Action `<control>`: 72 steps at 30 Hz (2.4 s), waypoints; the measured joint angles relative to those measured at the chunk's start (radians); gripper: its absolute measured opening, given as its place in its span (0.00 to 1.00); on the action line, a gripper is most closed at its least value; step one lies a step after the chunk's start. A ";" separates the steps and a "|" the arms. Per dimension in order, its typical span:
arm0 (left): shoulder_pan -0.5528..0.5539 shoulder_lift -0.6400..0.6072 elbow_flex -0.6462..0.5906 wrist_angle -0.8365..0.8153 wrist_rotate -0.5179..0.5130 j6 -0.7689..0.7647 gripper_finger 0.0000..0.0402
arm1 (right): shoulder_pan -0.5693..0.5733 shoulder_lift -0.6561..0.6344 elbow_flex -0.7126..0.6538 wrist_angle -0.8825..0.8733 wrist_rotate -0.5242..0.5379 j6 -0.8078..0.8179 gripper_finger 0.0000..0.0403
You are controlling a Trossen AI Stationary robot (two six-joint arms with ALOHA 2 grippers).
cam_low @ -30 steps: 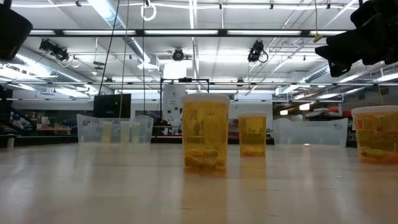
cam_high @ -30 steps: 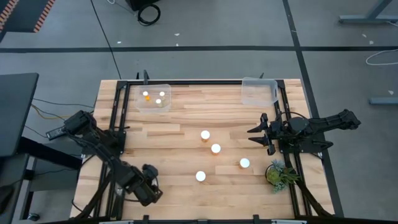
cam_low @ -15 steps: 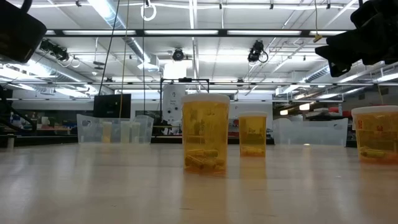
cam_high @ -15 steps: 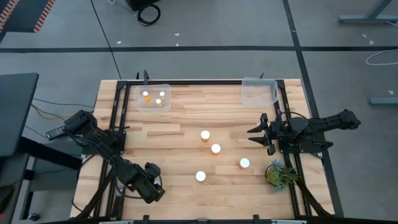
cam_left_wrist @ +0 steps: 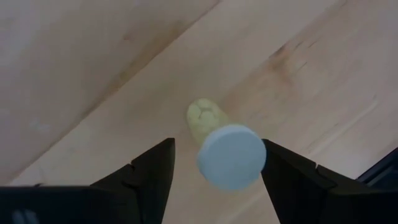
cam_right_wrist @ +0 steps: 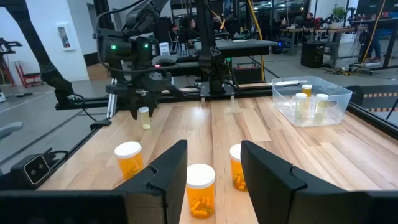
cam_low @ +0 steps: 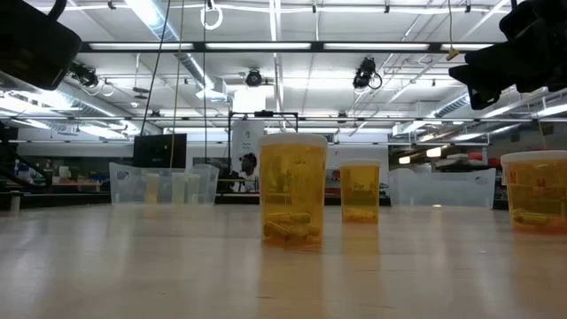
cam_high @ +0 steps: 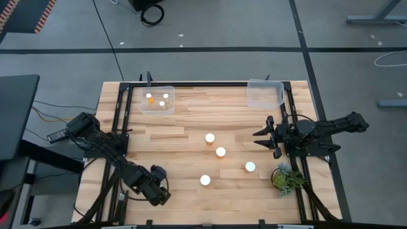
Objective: Pick and place medicine bottles into bin by pill shape (circle, oval)
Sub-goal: Put the yellow tablet bottle into the left transparent bin
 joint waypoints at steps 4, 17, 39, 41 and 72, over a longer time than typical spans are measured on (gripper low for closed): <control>0.012 0.000 0.000 0.000 0.000 0.018 0.59 | 0.000 0.000 0.000 0.000 0.000 0.000 0.39; 0.020 0.000 0.000 0.001 0.000 0.027 0.47 | 0.000 0.000 0.000 0.000 0.000 0.000 0.39; 0.077 0.000 0.001 0.001 0.006 0.151 0.30 | 0.000 0.000 0.000 0.000 0.000 0.000 0.39; 0.108 0.000 0.001 0.000 0.026 0.207 0.29 | 0.000 0.000 0.000 0.000 0.000 0.000 0.39; 0.660 -0.002 0.368 -0.474 -0.012 1.024 0.29 | 0.000 0.000 0.000 0.000 0.000 0.000 0.39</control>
